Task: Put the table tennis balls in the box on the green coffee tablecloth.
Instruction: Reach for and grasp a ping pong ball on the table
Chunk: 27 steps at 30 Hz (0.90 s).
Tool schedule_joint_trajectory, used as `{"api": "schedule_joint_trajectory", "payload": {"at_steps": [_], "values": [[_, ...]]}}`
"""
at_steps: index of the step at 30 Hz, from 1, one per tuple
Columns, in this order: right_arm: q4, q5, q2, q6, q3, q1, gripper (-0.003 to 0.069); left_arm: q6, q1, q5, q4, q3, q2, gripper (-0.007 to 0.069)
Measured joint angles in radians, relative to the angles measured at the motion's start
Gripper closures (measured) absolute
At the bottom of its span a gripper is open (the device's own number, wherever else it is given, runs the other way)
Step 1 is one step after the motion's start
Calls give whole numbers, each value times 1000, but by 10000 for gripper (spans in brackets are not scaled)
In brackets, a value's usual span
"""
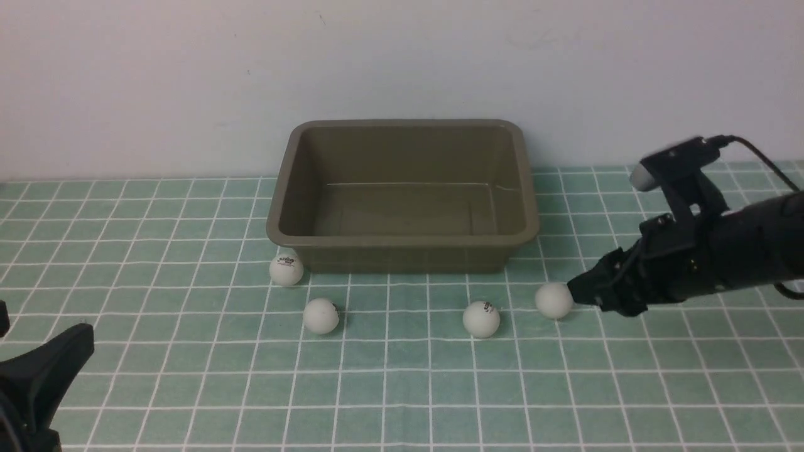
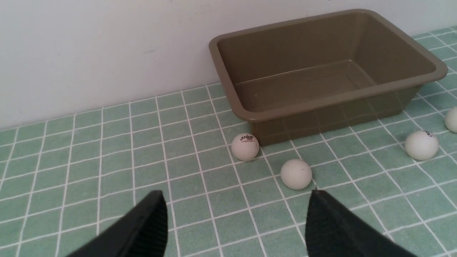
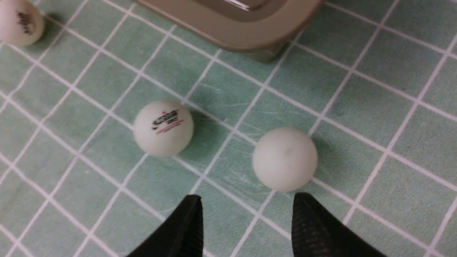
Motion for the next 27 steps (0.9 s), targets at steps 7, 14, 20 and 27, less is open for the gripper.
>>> {"api": "schedule_joint_trajectory", "payload": {"at_steps": [7, 14, 20, 27], "values": [[-102, 12, 103, 76, -98, 6, 333, 0, 0, 12, 2, 0, 0, 155], [-115, 35, 185, 101, -176, 10, 315, 0, 0, 14, 3, 0, 0, 155], [-148, 83, 271, 117, -240, 10, 289, 0, 0, 14, 3, 0, 0, 155], [-168, 74, 306, 117, -244, 11, 241, 0, 0, 15, 3, 0, 0, 155]]}}
